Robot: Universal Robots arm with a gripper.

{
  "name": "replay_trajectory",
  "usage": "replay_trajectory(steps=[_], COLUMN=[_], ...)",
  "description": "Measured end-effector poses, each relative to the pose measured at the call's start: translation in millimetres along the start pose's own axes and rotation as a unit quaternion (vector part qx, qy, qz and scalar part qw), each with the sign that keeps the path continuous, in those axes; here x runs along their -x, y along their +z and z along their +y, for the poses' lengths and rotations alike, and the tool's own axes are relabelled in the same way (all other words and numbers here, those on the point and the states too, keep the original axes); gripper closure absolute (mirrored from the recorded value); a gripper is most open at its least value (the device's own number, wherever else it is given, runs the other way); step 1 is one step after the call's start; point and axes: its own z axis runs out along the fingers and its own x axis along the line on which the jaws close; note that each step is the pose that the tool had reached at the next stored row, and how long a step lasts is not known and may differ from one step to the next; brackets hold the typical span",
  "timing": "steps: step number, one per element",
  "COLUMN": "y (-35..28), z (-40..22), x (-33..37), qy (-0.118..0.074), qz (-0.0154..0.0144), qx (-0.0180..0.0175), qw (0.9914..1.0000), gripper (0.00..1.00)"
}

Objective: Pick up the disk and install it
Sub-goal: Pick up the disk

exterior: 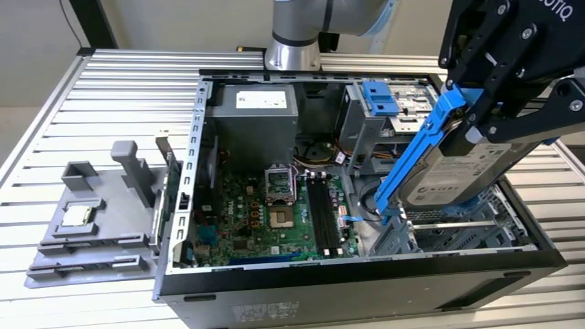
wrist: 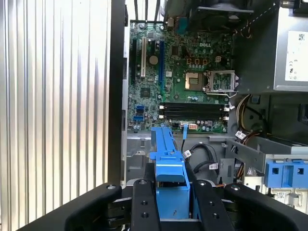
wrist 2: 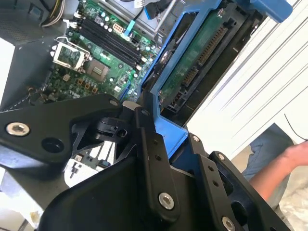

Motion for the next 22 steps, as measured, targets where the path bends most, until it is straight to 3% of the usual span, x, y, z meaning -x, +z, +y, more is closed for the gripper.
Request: replay_trajectory(steps=[5,10,17,20,22], y=[0.1,0.8,3.2,5.0,5.4], z=[-0.5,-5.7,-28.9,-30.5,-30.7], x=[-0.5,-0.7,0.4,0.4,0.4], qy=[0.000,0.000,-0.001,-0.001,-0.001], qz=[0.0000,-0.0002,-0.0004,-0.0003,-0.0003], qx=[0.0000,-0.0013,-0.0087,-0.0137,-0.0146], qw=[1.00000,1.00000,0.99996,0.99991,0.99989], gripper=[1.00,1.00,1.00,1.00,1.00])
